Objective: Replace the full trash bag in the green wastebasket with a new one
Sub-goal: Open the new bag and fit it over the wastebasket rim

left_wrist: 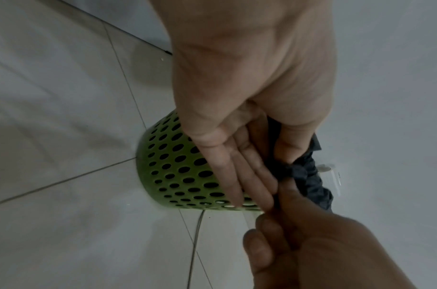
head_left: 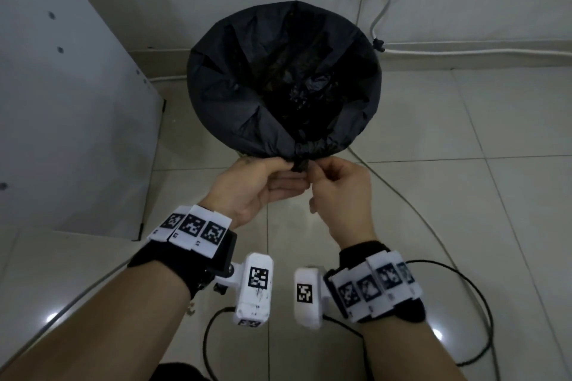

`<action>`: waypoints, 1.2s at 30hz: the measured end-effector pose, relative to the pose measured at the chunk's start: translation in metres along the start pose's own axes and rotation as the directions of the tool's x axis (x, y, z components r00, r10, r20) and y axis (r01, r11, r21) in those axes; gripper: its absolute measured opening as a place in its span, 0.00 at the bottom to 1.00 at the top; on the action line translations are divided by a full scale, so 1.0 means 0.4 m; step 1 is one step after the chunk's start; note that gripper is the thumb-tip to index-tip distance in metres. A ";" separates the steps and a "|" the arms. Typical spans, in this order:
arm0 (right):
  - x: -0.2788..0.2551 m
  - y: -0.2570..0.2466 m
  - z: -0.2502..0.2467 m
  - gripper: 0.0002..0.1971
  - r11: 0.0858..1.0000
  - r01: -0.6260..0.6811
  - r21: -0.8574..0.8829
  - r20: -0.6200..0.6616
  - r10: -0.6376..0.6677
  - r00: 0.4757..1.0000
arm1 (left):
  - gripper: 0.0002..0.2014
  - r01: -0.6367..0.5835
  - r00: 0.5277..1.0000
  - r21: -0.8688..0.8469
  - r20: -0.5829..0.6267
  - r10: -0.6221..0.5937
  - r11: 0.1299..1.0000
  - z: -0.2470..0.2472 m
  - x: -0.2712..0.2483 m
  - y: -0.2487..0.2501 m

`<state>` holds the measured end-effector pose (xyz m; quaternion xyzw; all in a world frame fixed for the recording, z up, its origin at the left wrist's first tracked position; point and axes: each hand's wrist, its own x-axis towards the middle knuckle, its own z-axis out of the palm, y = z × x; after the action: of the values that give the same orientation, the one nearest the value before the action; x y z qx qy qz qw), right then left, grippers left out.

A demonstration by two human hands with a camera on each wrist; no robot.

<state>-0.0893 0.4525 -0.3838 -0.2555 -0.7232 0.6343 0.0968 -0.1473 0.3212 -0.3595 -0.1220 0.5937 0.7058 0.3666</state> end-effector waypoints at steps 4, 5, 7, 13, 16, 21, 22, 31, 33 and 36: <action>0.010 -0.018 -0.007 0.03 0.842 -0.411 0.349 0.136 0.389 0.911 | 0.12 -0.065 0.998 0.138 -0.004 0.066 0.988 0.005 -0.007 -0.016; 0.005 -0.011 -0.005 0.04 0.873 -0.375 0.312 0.096 0.364 0.927 | 0.12 -0.079 0.996 0.131 -0.036 0.084 0.988 0.010 -0.002 -0.019; -0.015 0.006 0.002 0.07 0.985 -0.121 0.124 -0.031 0.125 0.992 | 0.10 -0.108 0.990 0.101 -0.080 0.116 0.989 0.022 0.003 -0.018; -0.042 0.043 -0.002 0.11 0.756 0.546 -0.361 0.062 -0.565 0.823 | 0.04 -0.081 0.983 0.029 -0.161 0.085 0.996 0.027 0.007 -0.012; -0.014 0.046 0.002 0.07 0.710 0.578 -0.403 0.049 -0.614 0.788 | 0.08 -0.019 0.988 0.031 -0.150 0.024 0.999 0.020 0.007 -0.015; 0.000 0.034 -0.002 0.07 0.758 0.533 -0.377 0.040 -0.561 0.827 | 0.13 -0.001 0.997 0.092 -0.071 0.007 0.996 0.011 -0.003 -0.007; 0.004 0.029 -0.006 0.08 0.828 0.454 -0.328 0.031 -0.471 0.882 | 0.13 -0.009 0.998 0.106 -0.058 0.016 0.994 0.011 -0.003 -0.007; 0.009 -0.023 -0.020 0.07 0.617 -0.616 0.490 0.372 0.491 0.788 | 0.14 -0.054 0.988 0.032 -0.144 0.058 0.998 0.040 0.007 -0.033; 0.002 -0.020 -0.019 0.08 0.701 -0.530 0.476 0.218 0.490 0.844 | 0.11 -0.068 0.974 0.018 -0.214 0.071 0.997 0.044 0.015 -0.033; -0.015 0.007 -0.007 0.07 0.982 -0.074 0.175 -0.068 0.087 0.994 | 0.07 -0.080 0.961 -0.029 -0.267 0.070 0.996 0.053 0.017 -0.030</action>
<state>-0.0821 0.4523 -0.3847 -0.2989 -0.6504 0.6879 0.1200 -0.1384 0.3437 -0.3671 -0.2002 0.6278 0.7079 0.2542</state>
